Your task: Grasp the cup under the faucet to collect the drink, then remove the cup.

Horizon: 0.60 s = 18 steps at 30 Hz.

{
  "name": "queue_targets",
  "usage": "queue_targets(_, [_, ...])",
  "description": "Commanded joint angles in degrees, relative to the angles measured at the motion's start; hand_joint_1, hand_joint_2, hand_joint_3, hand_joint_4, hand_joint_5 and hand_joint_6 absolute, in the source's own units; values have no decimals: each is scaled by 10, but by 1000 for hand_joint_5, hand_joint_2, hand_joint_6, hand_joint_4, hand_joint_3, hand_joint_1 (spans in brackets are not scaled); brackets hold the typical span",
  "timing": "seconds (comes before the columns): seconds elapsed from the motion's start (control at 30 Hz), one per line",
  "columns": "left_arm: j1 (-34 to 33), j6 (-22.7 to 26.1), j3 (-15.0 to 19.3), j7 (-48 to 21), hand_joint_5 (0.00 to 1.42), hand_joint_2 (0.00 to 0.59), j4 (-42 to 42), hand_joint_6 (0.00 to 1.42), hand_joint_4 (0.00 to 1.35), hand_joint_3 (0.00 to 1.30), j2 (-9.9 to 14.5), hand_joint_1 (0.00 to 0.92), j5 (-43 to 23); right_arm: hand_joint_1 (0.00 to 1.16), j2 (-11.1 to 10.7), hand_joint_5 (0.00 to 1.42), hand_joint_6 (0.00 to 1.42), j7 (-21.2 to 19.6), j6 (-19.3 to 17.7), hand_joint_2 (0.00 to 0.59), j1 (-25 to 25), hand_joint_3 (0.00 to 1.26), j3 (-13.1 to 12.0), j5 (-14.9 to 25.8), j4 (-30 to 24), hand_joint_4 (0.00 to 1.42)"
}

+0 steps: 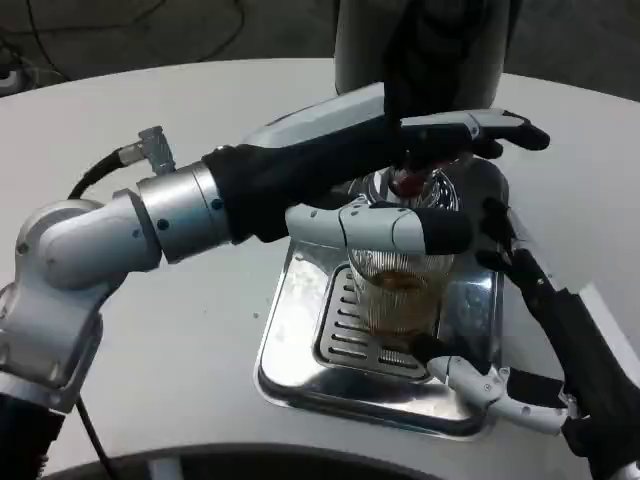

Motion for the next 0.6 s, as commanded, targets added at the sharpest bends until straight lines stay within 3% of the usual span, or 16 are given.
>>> queue_targets(0.03, [1, -8, -11, -15, 124, 102, 7, 144, 48, 166, 4, 0, 17, 756, 4, 109, 0, -9, -21, 206, -12, 0, 8, 3, 23, 14])
queue_targets(0.6, [-14, -25, -11, -18, 124, 106, 28, 144, 51, 174, 1, 0, 20, 800, 30, 117, 0, -59, -50, 197, -66, 0, 18, 0, 111, 20])
